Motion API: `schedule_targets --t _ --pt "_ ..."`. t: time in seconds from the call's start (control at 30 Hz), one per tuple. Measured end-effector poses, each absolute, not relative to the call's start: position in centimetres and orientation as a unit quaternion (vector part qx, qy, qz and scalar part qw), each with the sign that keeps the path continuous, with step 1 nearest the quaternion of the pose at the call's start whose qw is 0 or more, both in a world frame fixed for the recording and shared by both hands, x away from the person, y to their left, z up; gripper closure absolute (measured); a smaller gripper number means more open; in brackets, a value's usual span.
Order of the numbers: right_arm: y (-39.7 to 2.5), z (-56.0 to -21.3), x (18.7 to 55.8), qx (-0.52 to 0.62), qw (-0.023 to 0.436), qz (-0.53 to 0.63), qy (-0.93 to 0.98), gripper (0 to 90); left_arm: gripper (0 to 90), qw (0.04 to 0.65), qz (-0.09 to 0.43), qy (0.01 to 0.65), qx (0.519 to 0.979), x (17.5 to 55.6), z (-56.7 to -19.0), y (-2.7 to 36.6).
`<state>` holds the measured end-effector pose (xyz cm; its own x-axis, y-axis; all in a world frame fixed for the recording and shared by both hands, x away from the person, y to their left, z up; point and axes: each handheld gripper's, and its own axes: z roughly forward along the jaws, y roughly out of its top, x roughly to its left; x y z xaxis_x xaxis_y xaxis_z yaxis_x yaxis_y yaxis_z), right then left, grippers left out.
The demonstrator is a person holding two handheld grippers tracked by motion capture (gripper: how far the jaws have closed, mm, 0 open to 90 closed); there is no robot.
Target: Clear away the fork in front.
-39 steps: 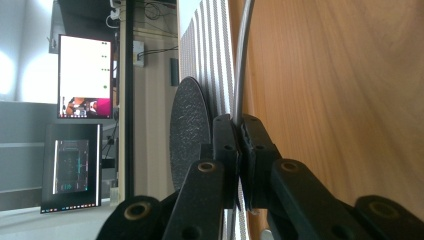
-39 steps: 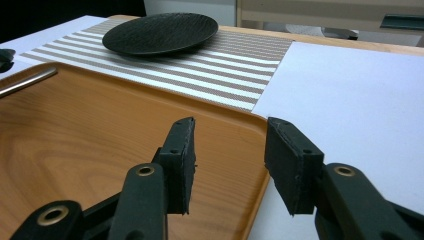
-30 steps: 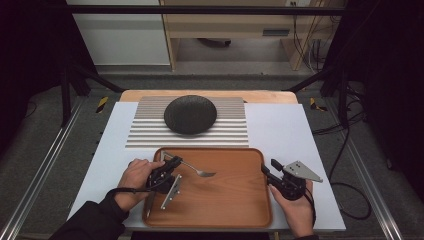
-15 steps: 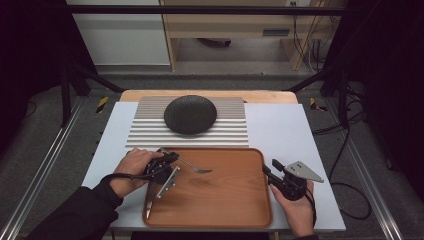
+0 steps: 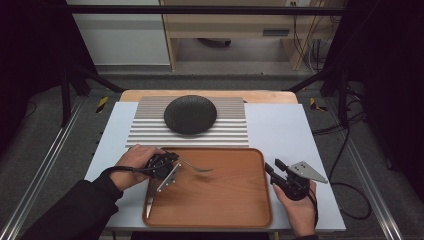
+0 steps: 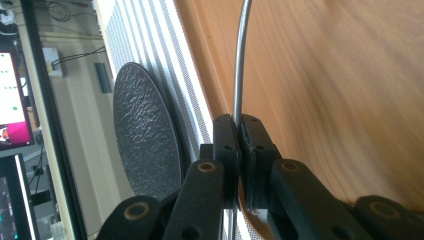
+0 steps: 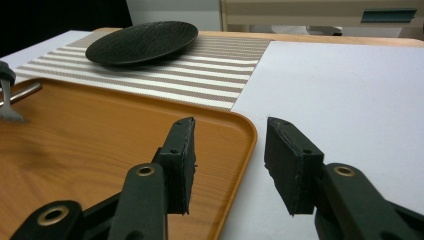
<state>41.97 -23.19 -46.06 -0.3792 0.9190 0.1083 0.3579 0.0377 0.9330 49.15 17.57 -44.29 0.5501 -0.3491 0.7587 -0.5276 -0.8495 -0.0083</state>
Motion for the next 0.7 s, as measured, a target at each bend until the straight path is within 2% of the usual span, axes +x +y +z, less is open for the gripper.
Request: schedule_targets --t 0.53,0.7 --pt "-23.6 -46.1 42.0 0.487 0.271 0.51 0.656 55.9 86.3 0.108 0.378 -0.251 0.884 50.2 -44.7 16.9" --pt "-23.6 -46.1 42.0 0.487 0.271 0.51 0.656 55.9 73.5 0.122 0.376 -0.229 0.89 50.4 -44.5 17.0"
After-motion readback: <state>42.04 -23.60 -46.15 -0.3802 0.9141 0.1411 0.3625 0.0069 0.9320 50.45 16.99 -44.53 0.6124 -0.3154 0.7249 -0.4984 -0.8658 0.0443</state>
